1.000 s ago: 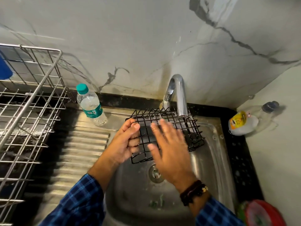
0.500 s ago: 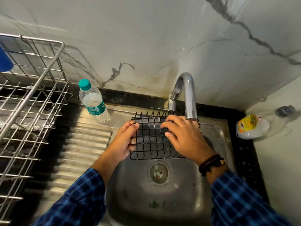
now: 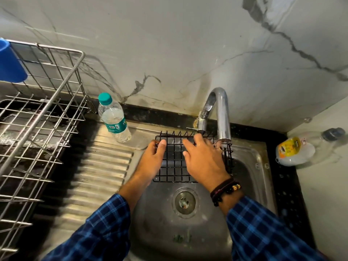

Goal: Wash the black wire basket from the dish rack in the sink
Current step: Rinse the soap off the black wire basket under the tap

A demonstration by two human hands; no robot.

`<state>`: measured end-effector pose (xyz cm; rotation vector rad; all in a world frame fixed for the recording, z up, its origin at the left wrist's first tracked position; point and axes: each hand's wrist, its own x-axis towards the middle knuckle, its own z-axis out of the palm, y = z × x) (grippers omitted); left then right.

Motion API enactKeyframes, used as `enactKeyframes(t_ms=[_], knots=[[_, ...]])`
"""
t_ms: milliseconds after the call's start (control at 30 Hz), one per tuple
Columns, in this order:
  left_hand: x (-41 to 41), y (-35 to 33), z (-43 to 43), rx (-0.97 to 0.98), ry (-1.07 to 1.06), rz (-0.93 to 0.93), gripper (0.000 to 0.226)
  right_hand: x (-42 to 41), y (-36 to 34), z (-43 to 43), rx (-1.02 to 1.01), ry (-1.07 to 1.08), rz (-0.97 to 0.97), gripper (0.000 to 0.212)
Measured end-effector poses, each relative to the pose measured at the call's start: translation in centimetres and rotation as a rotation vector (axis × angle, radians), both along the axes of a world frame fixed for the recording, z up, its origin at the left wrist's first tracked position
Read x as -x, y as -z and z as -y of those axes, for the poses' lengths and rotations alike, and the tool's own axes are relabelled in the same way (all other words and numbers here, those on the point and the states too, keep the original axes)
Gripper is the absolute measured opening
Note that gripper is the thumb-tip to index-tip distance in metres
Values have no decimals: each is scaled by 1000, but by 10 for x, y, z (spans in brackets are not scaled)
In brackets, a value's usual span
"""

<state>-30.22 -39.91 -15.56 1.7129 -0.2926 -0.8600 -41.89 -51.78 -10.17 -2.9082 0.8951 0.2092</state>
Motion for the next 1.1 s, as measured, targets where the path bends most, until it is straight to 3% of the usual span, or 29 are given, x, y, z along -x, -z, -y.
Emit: enactKeyframes(t_ms=[167,300,433,533,600,767,900,1100], knots=[[-1,-7,1,-30,-6,29,37,-6,-6,-13,54,36,121,39],[2,-10,-2,-8,-26,-158,56,3,-5,1,-29,-74,92,40],[13,-15,-1,20,-60,-229,57,7,-18,10,-29,-129,27,31],[19,-19,4,109,-20,-154,56,14,-29,15,-41,-90,-10,21],[20,-27,7,162,23,-94,68,20,-35,13,-3,-79,-17,18],[34,-50,16,206,72,-147,48,42,-37,-3,70,120,227,44],[38,-48,18,151,93,-203,47,45,-36,-3,-10,-84,177,58],[43,-44,17,130,47,-375,43,34,-42,14,-70,-202,51,64]])
